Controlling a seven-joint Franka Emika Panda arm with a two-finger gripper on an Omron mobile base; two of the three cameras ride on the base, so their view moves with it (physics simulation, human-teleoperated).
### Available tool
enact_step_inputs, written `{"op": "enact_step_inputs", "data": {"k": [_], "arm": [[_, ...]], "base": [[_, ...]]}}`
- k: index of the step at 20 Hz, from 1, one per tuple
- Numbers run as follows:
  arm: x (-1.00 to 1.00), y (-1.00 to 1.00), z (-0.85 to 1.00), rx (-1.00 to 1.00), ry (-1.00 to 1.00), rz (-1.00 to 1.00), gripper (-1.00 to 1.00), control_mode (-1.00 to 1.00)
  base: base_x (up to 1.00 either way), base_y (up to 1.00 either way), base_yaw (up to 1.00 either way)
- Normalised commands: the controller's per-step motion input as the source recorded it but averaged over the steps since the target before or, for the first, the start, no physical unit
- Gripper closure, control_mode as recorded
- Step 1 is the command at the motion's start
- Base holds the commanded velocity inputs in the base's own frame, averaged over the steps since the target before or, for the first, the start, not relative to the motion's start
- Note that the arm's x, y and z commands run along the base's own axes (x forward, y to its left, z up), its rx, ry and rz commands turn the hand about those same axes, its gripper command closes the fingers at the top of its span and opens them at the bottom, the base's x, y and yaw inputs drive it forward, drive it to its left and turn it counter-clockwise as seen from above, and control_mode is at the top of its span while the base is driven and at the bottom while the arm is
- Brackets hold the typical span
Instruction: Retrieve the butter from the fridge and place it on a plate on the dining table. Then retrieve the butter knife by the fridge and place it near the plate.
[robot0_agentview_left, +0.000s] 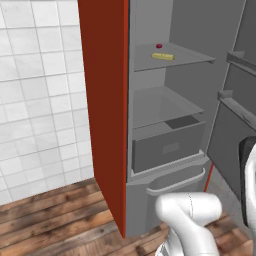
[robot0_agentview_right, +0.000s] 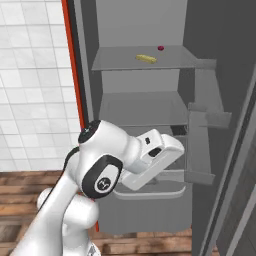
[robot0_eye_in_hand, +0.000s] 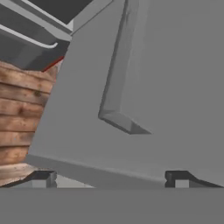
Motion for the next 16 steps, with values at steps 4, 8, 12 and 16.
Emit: {"op": "enact_step_inputs", "data": {"k": [4, 8, 12, 16], "arm": [[0.06, 0.85, 0.14, 0.01, -0.07, -0.07, -1.00, -1.00], [0.44, 0.73, 0.00, 0.35, -0.38, -0.10, -1.00, -1.00], [0.39, 0.71, 0.00, 0.65, -0.20, -0.01, -1.00, -1.00], [0.09, 0.86, 0.00, 0.61, 0.09, -0.02, -1.00, -1.00]], "base": [[0.00, 0.00, 0.00], [0.00, 0.00, 0.00], [0.00, 0.00, 0.00], [0.00, 0.00, 0.00]]}}
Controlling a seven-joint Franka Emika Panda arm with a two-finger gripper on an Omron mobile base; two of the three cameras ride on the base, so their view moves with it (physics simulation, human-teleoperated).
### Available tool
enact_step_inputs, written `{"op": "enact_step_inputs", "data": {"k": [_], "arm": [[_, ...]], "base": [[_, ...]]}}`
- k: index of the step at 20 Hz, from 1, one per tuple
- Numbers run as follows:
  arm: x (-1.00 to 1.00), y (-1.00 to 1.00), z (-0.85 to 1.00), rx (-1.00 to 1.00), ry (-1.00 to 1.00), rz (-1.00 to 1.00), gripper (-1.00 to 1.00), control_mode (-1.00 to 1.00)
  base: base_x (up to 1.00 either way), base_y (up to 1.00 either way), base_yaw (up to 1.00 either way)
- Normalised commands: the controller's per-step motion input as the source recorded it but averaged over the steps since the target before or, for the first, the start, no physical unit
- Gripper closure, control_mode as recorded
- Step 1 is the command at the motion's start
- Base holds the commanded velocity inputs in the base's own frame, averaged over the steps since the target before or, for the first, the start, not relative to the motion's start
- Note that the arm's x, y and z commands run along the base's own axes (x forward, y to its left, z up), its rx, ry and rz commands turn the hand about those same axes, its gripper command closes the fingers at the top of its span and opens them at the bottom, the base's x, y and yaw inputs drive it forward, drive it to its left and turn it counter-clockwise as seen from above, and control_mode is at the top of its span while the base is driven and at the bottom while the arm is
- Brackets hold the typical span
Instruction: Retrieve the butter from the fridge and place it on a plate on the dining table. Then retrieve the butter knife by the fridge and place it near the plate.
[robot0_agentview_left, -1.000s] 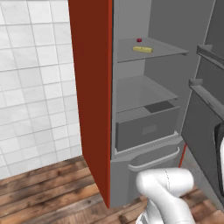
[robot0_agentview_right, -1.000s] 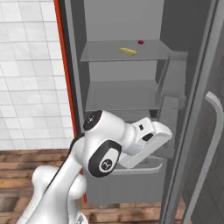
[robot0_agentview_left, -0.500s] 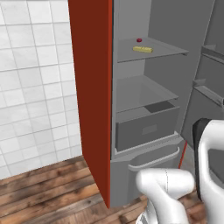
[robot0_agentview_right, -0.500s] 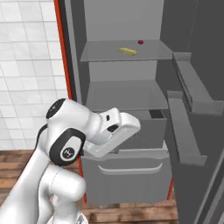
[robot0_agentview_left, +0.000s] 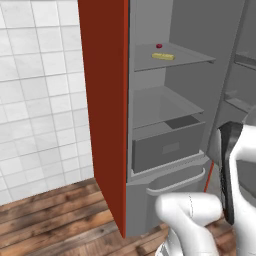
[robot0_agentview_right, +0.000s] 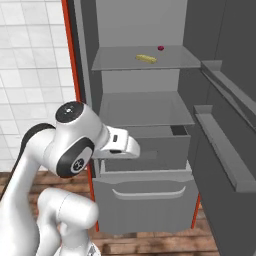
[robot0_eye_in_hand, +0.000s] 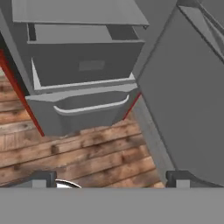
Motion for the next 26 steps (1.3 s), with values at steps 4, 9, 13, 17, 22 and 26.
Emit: {"op": "enact_step_inputs", "data": {"k": [4, 9, 13, 17, 22, 26], "arm": [[0.02, 0.84, 0.00, 0.45, 0.18, -0.03, -1.00, -1.00], [-0.09, 0.56, 0.17, 0.18, 0.21, -0.02, -1.00, -1.00], [-0.31, 0.09, 0.07, 0.01, 0.03, -0.10, -1.00, -1.00], [-0.05, 0.29, 0.00, -0.14, 0.05, -0.19, -1.00, -1.00], [-0.02, 0.35, -0.19, -0.08, 0.01, -0.14, -1.00, -1.00], [0.00, 0.06, -0.44, -0.04, 0.03, 0.00, -1.00, -1.00]], "base": [[0.00, 0.00, 0.00], [0.00, 0.00, 0.00], [0.00, 0.00, 0.00], [0.00, 0.00, 0.00], [0.00, 0.00, 0.00], [0.00, 0.00, 0.00]]}}
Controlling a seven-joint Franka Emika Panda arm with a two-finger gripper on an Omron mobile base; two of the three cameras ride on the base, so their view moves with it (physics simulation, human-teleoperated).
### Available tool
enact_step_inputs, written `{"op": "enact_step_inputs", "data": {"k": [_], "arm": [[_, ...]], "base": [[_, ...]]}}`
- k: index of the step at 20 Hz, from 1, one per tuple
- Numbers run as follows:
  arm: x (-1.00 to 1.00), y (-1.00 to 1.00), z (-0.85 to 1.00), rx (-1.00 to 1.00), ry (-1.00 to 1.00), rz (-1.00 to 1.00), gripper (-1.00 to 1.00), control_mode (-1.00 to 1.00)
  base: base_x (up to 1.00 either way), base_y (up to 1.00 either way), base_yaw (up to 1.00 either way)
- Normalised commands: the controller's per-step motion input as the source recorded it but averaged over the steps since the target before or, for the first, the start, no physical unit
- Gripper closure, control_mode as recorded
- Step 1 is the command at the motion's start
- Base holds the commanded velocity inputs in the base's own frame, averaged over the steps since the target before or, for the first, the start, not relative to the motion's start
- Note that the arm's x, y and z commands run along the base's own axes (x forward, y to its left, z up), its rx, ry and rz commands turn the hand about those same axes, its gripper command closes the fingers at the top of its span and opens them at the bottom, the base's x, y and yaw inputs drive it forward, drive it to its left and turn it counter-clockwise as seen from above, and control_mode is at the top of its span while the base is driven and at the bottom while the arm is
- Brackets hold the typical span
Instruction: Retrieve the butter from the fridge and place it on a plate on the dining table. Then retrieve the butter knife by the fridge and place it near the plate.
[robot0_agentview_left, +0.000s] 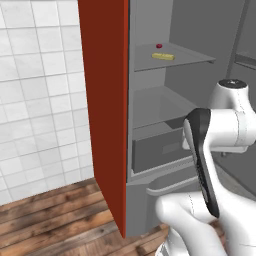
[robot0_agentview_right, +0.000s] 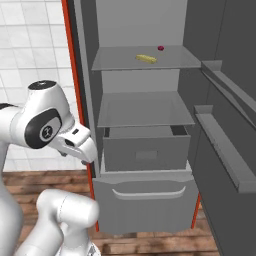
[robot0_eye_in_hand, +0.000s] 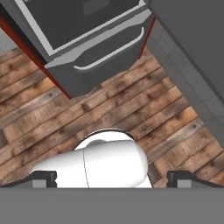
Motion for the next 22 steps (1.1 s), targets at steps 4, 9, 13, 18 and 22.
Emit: {"op": "enact_step_inputs", "data": {"k": [4, 9, 13, 18, 22], "arm": [[0.00, 0.00, -0.06, 0.00, 0.05, 0.00, -1.00, -1.00], [0.00, 0.00, 0.00, 0.00, 0.00, 0.00, -1.00, -1.00], [0.02, 0.00, 0.00, 0.00, 0.00, 0.00, -1.00, -1.00], [0.00, 0.00, 0.00, 0.00, 0.00, 0.00, -1.00, 1.00], [0.00, 0.00, 0.00, 0.00, 0.00, 0.00, -1.00, 1.00]], "base": [[0.00, 0.00, 0.00], [0.00, 0.00, 0.00], [0.00, 0.00, 0.00], [0.37, -0.07, 0.17], [0.45, -0.14, 0.26]]}}
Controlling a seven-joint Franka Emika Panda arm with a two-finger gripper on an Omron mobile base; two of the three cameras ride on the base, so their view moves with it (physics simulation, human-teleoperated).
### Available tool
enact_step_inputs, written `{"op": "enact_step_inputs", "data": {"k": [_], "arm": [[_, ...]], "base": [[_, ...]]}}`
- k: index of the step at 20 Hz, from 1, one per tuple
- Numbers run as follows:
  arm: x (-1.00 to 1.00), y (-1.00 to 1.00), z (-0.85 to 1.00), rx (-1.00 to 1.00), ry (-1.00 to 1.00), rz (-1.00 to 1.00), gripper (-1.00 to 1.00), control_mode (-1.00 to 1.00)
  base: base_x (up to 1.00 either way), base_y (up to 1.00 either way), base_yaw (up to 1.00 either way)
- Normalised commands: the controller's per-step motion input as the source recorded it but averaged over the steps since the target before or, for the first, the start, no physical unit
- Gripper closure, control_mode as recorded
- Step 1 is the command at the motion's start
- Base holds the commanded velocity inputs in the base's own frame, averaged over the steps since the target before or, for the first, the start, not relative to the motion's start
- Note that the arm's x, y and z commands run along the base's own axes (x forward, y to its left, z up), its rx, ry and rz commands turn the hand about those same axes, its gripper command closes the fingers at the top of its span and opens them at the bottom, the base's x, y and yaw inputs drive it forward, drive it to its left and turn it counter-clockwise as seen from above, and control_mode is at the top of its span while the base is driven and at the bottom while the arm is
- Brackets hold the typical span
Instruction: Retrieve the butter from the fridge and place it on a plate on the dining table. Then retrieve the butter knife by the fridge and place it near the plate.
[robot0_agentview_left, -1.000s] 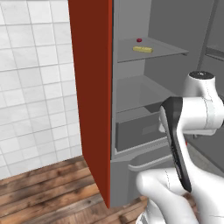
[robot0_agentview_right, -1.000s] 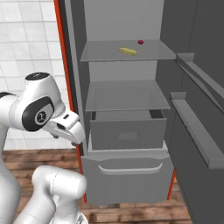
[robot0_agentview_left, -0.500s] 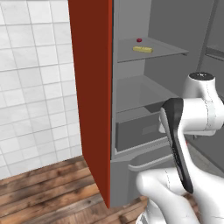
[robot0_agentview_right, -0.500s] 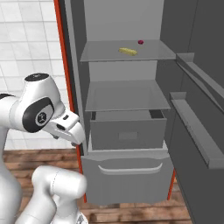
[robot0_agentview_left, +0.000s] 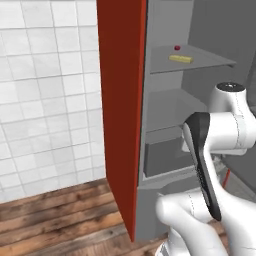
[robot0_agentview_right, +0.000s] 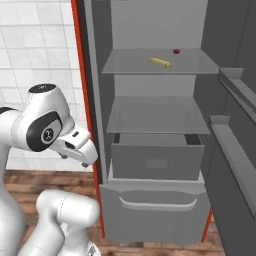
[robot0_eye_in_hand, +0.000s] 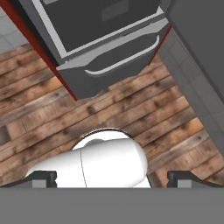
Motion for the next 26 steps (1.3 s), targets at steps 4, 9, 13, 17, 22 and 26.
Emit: {"op": "enact_step_inputs", "data": {"k": [4, 9, 13, 17, 22, 26], "arm": [[0.00, 0.00, 0.00, 0.00, 0.00, 0.00, -1.00, 1.00], [0.00, 0.00, 0.00, 0.00, 0.00, 0.00, -1.00, 1.00], [0.00, 0.00, 0.00, 0.00, 0.00, 0.00, -1.00, 1.00], [0.00, 0.00, 0.00, 0.00, 0.00, 0.00, -1.00, 1.00], [0.00, 0.00, 0.00, 0.00, 0.00, 0.00, -1.00, 1.00], [0.00, 0.00, 0.00, 0.00, 0.00, 0.00, -1.00, 1.00]], "base": [[0.27, -0.24, 0.22], [0.38, -0.59, 0.25], [0.17, -0.79, 0.20], [0.19, -0.51, 0.16], [0.45, -0.32, 0.14], [0.90, -0.50, 0.14]]}}
